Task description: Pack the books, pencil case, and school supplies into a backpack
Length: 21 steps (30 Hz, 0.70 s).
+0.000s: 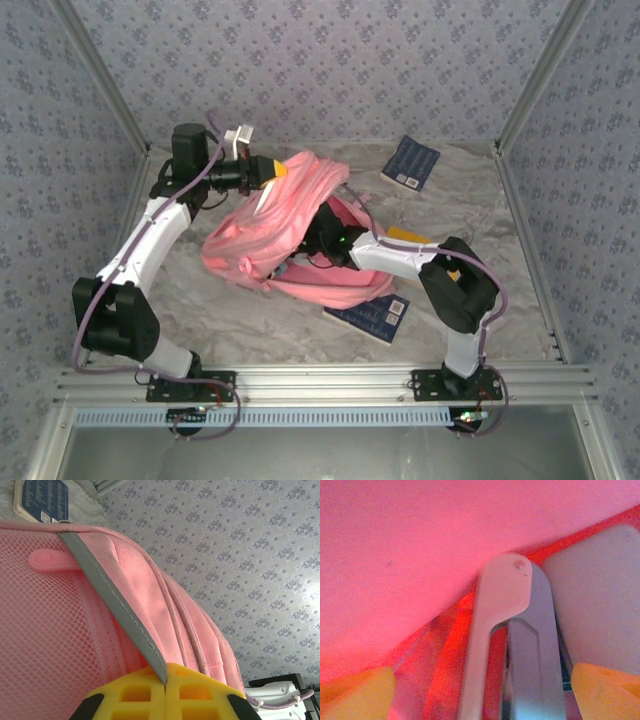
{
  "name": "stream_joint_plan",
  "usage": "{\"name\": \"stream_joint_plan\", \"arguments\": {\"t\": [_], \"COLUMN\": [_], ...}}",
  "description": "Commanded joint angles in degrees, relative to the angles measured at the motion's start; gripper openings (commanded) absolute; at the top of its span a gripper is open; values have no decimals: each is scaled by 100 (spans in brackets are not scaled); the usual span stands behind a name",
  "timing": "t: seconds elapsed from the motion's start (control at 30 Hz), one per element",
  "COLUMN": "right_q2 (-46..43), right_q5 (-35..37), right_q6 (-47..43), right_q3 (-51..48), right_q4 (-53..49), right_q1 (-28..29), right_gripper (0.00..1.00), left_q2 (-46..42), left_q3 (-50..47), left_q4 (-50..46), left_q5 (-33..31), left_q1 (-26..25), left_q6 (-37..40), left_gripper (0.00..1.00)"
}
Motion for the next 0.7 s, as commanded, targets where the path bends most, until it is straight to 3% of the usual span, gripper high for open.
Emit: {"name": "stream_joint_plan", "arguments": {"t": [0.0, 0.23, 0.5, 0.6, 0.67], "right_q2": [-285, -959, -2424, -3160, -3637], "right_q5": [66, 424, 1653, 2059, 1943], "right_q6": [-390, -728, -1025, -477, 43], "right_q3": [179, -178, -1340, -2043, -2650], "right_q4": [-216, -480, -826, -436, 40], "right_q1": [102, 16, -37, -183, -515], "right_gripper": [94, 96, 96, 100, 100], "left_q2": [-145, -222, -425, -536, -613], "left_q3": [198, 167, 140, -4, -133], "left_q4": [773, 760, 88, -38, 5], "left_q5": [233, 249, 0, -227, -361], "left_q1": [-8, 1, 60, 181, 291], "left_q6": [16, 53, 618, 690, 655], "left_gripper": [0, 0, 0, 0, 0]}}
